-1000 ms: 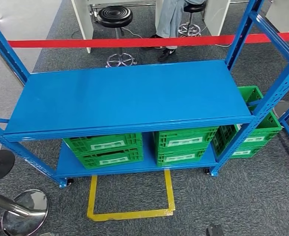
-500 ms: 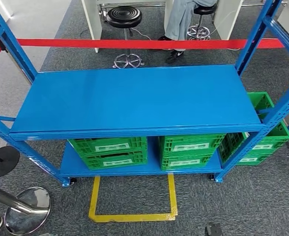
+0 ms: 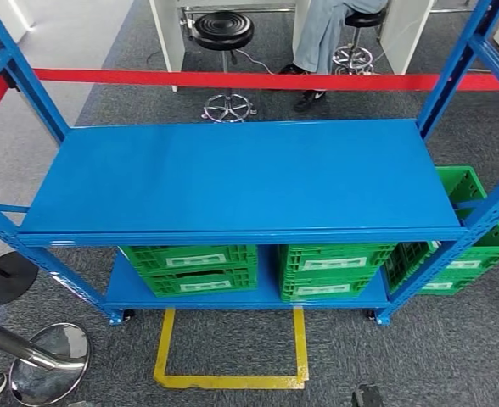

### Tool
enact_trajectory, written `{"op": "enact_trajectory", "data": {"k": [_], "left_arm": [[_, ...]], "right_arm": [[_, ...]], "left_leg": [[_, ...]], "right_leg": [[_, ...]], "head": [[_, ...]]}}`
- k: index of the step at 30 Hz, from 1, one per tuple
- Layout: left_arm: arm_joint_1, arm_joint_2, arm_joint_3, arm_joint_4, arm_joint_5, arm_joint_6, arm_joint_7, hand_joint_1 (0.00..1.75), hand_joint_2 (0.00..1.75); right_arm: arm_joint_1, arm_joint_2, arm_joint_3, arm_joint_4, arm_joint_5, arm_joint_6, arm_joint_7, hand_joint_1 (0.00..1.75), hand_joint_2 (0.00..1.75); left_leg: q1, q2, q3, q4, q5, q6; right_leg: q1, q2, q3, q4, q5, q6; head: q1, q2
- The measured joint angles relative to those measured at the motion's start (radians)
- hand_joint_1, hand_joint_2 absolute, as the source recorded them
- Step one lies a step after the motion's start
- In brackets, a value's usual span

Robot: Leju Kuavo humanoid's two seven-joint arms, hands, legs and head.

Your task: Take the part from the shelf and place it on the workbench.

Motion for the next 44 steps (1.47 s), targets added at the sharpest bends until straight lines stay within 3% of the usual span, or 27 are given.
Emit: {"op": "enact_trajectory", "data": {"k": [2, 3, 5, 6, 7, 8, 9, 11, 12, 13, 17, 19, 21, 22, 23, 24, 26, 28, 32, 37, 39, 44], "left_arm": [[0.000, 0.000, 0.002, 0.000, -0.002, 0.000, 0.000, 0.00, 0.00], [-0.001, 0.000, 0.002, 0.000, -0.003, 0.000, -0.001, 0.00, 0.00], [-0.002, 0.000, 0.003, 0.000, -0.003, 0.000, -0.001, 0.00, 0.00], [-0.002, 0.000, 0.004, 0.000, -0.004, 0.000, -0.001, 0.00, 0.00], [-0.001, 0.000, 0.004, 0.000, -0.004, 0.000, -0.001, 0.00, 0.00], [0.000, 0.000, 0.004, 0.000, -0.005, 0.000, -0.001, 0.00, 0.00], [0.001, 0.000, 0.004, 0.000, -0.005, 0.000, -0.001, 0.00, 0.00], [0.000, 0.001, 0.005, 0.000, -0.006, 0.000, -0.001, 0.00, 0.00], [-0.001, 0.001, 0.006, 0.000, -0.008, 0.000, -0.001, 0.00, 0.00], [-0.002, 0.001, 0.006, -0.001, -0.009, 0.000, -0.002, 0.00, 0.00], [0.000, 0.001, 0.007, -0.001, -0.012, 0.000, -0.004, 0.00, 0.00], [-0.001, 0.000, 0.008, -0.001, -0.012, 0.001, -0.004, 0.00, 0.00], [-0.002, -0.001, 0.008, -0.001, -0.013, 0.001, -0.004, 0.00, 0.00], [-0.002, -0.001, 0.008, -0.001, -0.013, 0.001, -0.004, 0.00, 0.00], [-0.002, -0.001, 0.009, -0.001, -0.013, 0.001, -0.004, 0.00, 0.00], [-0.001, -0.001, 0.009, -0.001, -0.013, 0.001, -0.004, 0.00, 0.00], [-0.001, -0.002, 0.010, -0.001, -0.013, 0.001, -0.004, 0.00, 0.00], [-0.003, -0.002, 0.010, -0.001, -0.013, 0.001, -0.004, 0.00, 0.00], [-0.004, -0.001, 0.014, -0.001, -0.016, 0.010, -0.004, 0.00, 0.00], [-0.006, -0.001, 0.020, -0.001, -0.024, 0.023, 0.001, 0.00, 0.00], [-0.006, -0.002, 0.022, -0.001, -0.025, 0.025, 0.004, 0.00, 0.00], [-0.006, -0.005, 0.024, -0.001, -0.027, 0.027, 0.005, 0.00, 0.00]], "right_arm": [[0.000, 0.000, 0.000, 0.000, -0.001, 0.000, 0.000, 0.00, 0.00], [0.000, 0.000, 0.001, 0.000, -0.002, 0.000, -0.001, 0.00, 0.00], [0.000, 0.000, 0.001, 0.000, -0.002, 0.000, -0.001, 0.00, 0.00], [0.000, 0.000, 0.001, 0.000, -0.003, 0.000, -0.001, 0.00, 0.00], [0.000, 0.000, 0.001, 0.000, -0.003, 0.000, -0.001, 0.00, 0.00], [0.000, 0.000, 0.001, 0.000, -0.003, 0.000, -0.001, 0.00, 0.00], [0.000, 0.000, 0.002, 0.000, -0.003, 0.000, -0.001, 0.00, 0.00], [-0.001, 0.001, 0.004, 0.000, -0.004, 0.000, -0.001, 0.00, 0.00], [-0.001, 0.001, 0.006, 0.000, -0.005, 0.000, -0.001, 0.00, 0.00], [-0.002, 0.002, 0.007, 0.000, -0.007, 0.000, 0.000, 0.00, 0.00], [-0.003, 0.003, 0.010, 0.000, -0.010, -0.002, 0.000, 0.00, 0.00], [-0.003, 0.003, 0.011, 0.000, -0.010, -0.002, 0.000, 0.00, 0.00], [-0.002, 0.003, 0.012, 0.000, -0.010, -0.002, 0.000, 0.00, 0.00], [-0.001, 0.003, 0.013, 0.000, -0.010, -0.002, 0.000, 0.00, 0.00], [0.001, 0.002, 0.014, 0.000, -0.010, -0.002, 0.001, 0.00, 0.00], [0.001, 0.002, 0.015, 0.000, -0.010, -0.002, 0.001, 0.00, 0.00], [0.000, 0.002, 0.016, 0.000, -0.010, -0.003, 0.001, 0.00, 0.00], [-0.002, 0.002, 0.017, 0.000, -0.011, -0.003, 0.001, 0.00, 0.00], [0.001, 0.002, 0.018, 0.000, -0.018, -0.003, 0.002, 0.00, 0.00], [-0.001, 0.002, 0.019, 0.000, -0.028, 0.001, -0.003, 0.00, 0.00], [-0.001, 0.002, 0.019, 0.000, -0.031, 0.001, -0.005, 0.00, 0.00], [-0.002, 0.002, 0.019, 0.000, -0.033, 0.001, -0.005, 0.00, 0.00]], "left_leg": [[0.003, 0.004, -0.012, 0.033, -0.023, -0.010], [0.005, 0.006, -0.032, 0.078, -0.047, -0.016], [0.008, 0.009, -0.105, 0.219, -0.105, -0.024], [0.010, 0.009, -0.140, 0.279, -0.120, -0.025], [0.010, 0.010, -0.162, 0.310, -0.116, -0.024], [0.010, 0.010, -0.165, 0.300, -0.091, -0.021], [0.008, 0.010, -0.151, 0.253, -0.050, -0.016], [0.002, 0.014, -0.099, 0.119, 0.030, -0.001], [-0.002, 0.016, -0.077, 0.066, 0.046, 0.005], [-0.006, 0.018, -0.066, 0.036, 0.050, 0.010], [-0.003, 0.015, -0.050, 0.001, 0.048, 0.022], [0.000, 0.015, -0.039, -0.012, 0.050, 0.028], [-0.001, 0.014, -0.036, -0.012, 0.046, 0.033], [-0.001, 0.013, -0.034, -0.012, 0.043, 0.033], [-0.001, 0.012, -0.030, -0.012, 0.040, 0.033], [-0.001, 0.010, -0.024, -0.012, 0.036, 0.031], [-0.002, 0.008, -0.012, -0.010, 0.026, 0.023], [-0.005, 0.005, -0.009, -0.003, 0.017, 0.015], [-0.007, 0.005, -0.008, 0.000, 0.015, 0.029], [-0.006, 0.004, -0.005, -0.007, 0.015, 0.029], [-0.005, 0.005, -0.005, -0.008, 0.015, 0.026], [-0.001, 0.004, -0.005, -0.009, 0.014, 0.005]], "right_leg": [[-0.001, -0.002, 0.005, -0.002, -0.002, -0.013], [-0.002, -0.005, 0.008, -0.003, -0.004, -0.018], [-0.001, -0.010, 0.014, -0.003, -0.010, -0.025], [0.001, -0.012, 0.017, -0.003, -0.012, -0.027], [0.002, -0.013, 0.021, -0.003, -0.016, -0.027], [0.003, -0.013, 0.026, -0.003, -0.019, -0.027], [0.004, -0.013, 0.032, -0.003, -0.023, -0.026], [0.006, -0.013, 0.043, -0.003, -0.031, -0.022], [0.007, -0.014, 0.045, -0.003, -0.035, -0.019], [0.008, -0.015, 0.044, -0.004, -0.038, -0.014], [0.007, -0.018, 0.038, 0.006, -0.052, 0.006], [0.007, -0.013, -0.007, 0.094, -0.097, 0.012], [0.006, -0.011, -0.084, 0.227, -0.146, 0.017], [0.005, -0.011, -0.112, 0.267, -0.149, 0.019], [0.005, -0.011, -0.121, 0.269, -0.132, 0.021], [0.004, -0.011, -0.110, 0.231, -0.095, 0.022], [0.002, -0.010, -0.048, 0.089, -0.017, 0.021], [0.002, -0.008, -0.003, 0.002, 0.009, 0.012], [0.004, -0.006, 0.006, -0.008, 0.006, 0.003], [0.007, -0.007, 0.008, -0.008, 0.000, -0.007], [0.009, -0.007, 0.008, -0.008, -0.001, -0.008], [0.012, -0.007, 0.009, -0.007, -0.002, -0.010]], "head": [[-0.004, 0.000], [-0.006, 0.000], [-0.008, 0.000], [-0.008, 0.000], [-0.008, 0.000], [-0.008, 0.000], [-0.008, 0.000], [-0.007, 0.000], [-0.008, 0.000], [-0.007, 0.000], [-0.006, 0.000], [-0.003, 0.000], [-0.003, 0.000], [-0.003, 0.000], [-0.003, 0.000], [-0.003, 0.000], [-0.002, 0.000], [-0.004, 0.000], [-0.008, 0.000], [-0.008, 0.000], [-0.008, 0.000], [-0.007, 0.000]]}}
